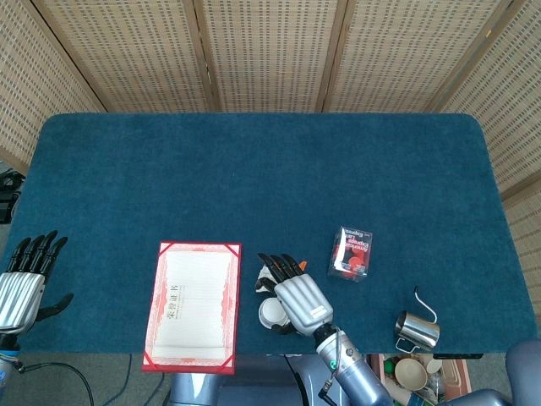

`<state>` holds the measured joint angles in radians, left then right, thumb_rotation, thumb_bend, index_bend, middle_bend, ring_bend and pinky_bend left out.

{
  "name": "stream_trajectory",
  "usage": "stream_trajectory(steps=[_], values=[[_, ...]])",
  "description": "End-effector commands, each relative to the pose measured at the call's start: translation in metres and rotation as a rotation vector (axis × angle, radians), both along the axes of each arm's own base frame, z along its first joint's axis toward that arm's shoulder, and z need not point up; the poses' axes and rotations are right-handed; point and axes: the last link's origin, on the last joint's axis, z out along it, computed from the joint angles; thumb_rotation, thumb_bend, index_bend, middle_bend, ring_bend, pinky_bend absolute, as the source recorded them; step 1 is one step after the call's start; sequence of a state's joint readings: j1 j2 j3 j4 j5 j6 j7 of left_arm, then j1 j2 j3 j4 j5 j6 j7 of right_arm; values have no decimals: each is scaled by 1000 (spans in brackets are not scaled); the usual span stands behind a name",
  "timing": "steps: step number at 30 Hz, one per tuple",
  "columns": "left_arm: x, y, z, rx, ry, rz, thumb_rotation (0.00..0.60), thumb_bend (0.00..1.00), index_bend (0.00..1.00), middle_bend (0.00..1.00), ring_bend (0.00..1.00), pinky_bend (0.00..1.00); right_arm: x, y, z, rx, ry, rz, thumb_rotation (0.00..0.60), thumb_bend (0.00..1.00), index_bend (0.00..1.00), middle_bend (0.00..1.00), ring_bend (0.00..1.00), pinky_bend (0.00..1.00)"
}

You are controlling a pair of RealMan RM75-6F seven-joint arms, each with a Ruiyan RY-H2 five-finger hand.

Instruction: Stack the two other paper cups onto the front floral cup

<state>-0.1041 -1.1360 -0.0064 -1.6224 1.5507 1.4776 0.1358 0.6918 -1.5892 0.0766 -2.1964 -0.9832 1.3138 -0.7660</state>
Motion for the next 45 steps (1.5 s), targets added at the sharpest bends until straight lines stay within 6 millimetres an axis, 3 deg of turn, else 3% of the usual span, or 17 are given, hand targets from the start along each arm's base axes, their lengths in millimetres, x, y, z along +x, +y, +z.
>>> stream_trajectory(steps=[1,8,12,15,18,24,30,38,45], values=[[0,0,0,2,-1,0,600,226,0,0,0,0,-1,0,0,-3,2,0,600,95,336,0,0,0],[-1,0,1,3,-2,0,600,226,0,0,0,0,-9,-2,7,-28,24,-11,600,95,336,0,0,0],[-1,0,1,5,-2,3,600,225,0,0,0,0,-23,-9,21,-78,41,-44,600,96,325,0,0,0],[-1,1,1,6,-2,4,600,225,0,0,0,0,-41,-16,38,-140,51,-74,600,96,253,0,0,0],[-1,1,1,7,-2,1,600,225,0,0,0,0,-70,-23,58,-223,91,-99,600,96,172,0,0,0],[0,1,-3,2,4,-4,600,226,0,0,0,0,-127,-25,86,-336,133,-159,600,95,109,0,0,0],[1,1,-7,-5,9,-15,600,225,0,0,0,0,-181,-11,105,-419,120,-208,600,96,16,0,0,0],[0,3,-12,-21,13,-18,600,226,0,0,0,0,-241,16,125,-506,196,-256,600,95,0,0,0,0],[-2,5,-15,-15,23,-8,600,225,0,0,0,0,-259,22,127,-480,226,-266,600,94,0,0,0,0]])
